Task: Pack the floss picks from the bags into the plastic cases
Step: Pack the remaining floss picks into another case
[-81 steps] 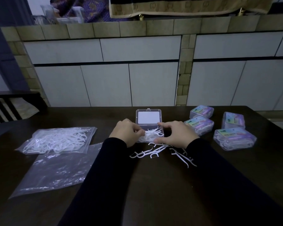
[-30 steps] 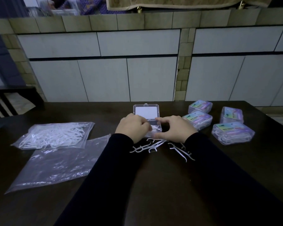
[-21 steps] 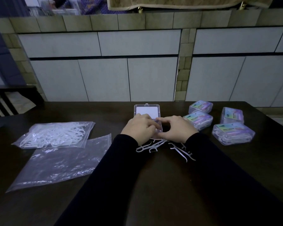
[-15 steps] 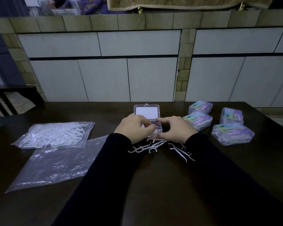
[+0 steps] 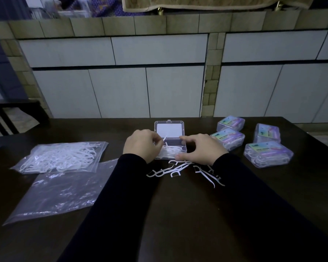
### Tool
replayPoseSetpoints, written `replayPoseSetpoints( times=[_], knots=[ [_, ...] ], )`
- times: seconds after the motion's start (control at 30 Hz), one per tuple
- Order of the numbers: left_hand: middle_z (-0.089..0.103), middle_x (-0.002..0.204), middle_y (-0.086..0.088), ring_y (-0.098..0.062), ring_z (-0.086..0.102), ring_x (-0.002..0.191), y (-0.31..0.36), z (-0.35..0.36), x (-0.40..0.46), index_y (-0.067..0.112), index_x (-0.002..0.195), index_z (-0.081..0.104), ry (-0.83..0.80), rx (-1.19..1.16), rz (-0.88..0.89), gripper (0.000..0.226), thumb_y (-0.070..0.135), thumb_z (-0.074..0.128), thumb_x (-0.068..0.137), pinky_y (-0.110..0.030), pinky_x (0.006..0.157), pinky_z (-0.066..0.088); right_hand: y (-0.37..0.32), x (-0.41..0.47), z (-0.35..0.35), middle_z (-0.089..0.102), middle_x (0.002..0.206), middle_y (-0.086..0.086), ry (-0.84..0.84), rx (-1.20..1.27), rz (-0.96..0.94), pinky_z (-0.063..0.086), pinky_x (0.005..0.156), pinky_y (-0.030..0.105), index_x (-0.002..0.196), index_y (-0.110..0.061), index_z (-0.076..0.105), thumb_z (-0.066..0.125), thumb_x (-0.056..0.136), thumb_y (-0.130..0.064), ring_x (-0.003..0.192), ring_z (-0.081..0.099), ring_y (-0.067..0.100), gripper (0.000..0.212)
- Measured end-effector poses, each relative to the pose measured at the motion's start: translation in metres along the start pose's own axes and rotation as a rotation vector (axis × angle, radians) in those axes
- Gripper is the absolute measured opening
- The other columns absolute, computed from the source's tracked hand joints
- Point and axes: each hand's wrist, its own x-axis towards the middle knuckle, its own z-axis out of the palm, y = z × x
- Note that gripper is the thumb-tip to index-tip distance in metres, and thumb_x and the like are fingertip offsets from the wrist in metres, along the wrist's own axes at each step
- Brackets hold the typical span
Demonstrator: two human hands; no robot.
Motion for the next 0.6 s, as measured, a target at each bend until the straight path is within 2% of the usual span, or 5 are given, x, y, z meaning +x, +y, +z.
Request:
replayPoseSetpoints(
  times=[0.13, 0.23, 0.33, 0.43, 0.6],
  knots=[
    [0.069, 0.098, -0.003, -0.019, 0.058, 0.089, 0.011, 0.006, -0.003, 0.024, 0.101, 0.074, -0.126, 0.073, 0.008, 0.030, 0.033, 0.046, 0.092, -0.033, 0.082, 0.050, 0.002, 0.001, 0.001, 0.051, 0.142, -0.004, 0.007, -0.001, -0.004, 0.031, 0.111, 0.044, 0.145, -0.034, 0.038, 0.065, 0.079, -0.061, 0.130, 0.045, 0.020, 0.077],
    [0.069, 0.092, -0.005, -0.017, 0.052, 0.084, 0.013, 0.006, -0.003, 0.022, 0.096, 0.075, -0.093, 0.056, 0.034, 0.030, 0.031, 0.047, 0.090, -0.030, 0.077, 0.045, 0.003, 0.001, 0.001, 0.051, 0.141, -0.005, 0.002, 0.007, -0.010, 0.030, 0.111, 0.044, 0.145, -0.034, 0.037, 0.065, 0.080, -0.060, 0.130, 0.044, 0.019, 0.076],
    [0.069, 0.099, -0.003, -0.017, 0.056, 0.095, 0.010, 0.003, -0.003, 0.026, 0.099, 0.075, -0.124, -0.045, 0.026, 0.030, 0.031, 0.047, 0.089, -0.036, 0.089, 0.049, 0.003, 0.002, 0.001, 0.050, 0.142, -0.006, -0.009, 0.001, -0.003, 0.029, 0.112, 0.045, 0.146, -0.035, 0.036, 0.065, 0.081, -0.059, 0.132, 0.043, 0.019, 0.075],
    [0.068, 0.106, -0.003, -0.018, 0.058, 0.099, 0.012, 0.003, -0.005, 0.028, 0.100, 0.075, -0.216, -0.088, 0.026, 0.030, 0.030, 0.047, 0.089, -0.039, 0.092, 0.050, 0.004, 0.003, 0.002, 0.048, 0.145, -0.005, -0.025, -0.010, 0.006, 0.029, 0.113, 0.047, 0.146, -0.035, 0.035, 0.065, 0.081, -0.060, 0.133, 0.042, 0.020, 0.076],
    [0.071, 0.096, 0.006, -0.011, 0.061, 0.092, 0.018, -0.003, -0.010, 0.024, 0.091, 0.075, -0.026, -0.159, 0.110, 0.019, 0.030, 0.057, 0.089, -0.031, 0.085, 0.050, -0.001, -0.008, -0.015, 0.051, 0.142, -0.006, 0.079, -0.036, -0.015, 0.033, 0.109, 0.046, 0.143, -0.033, 0.042, 0.067, 0.075, -0.064, 0.129, 0.047, 0.018, 0.079]
  ],
)
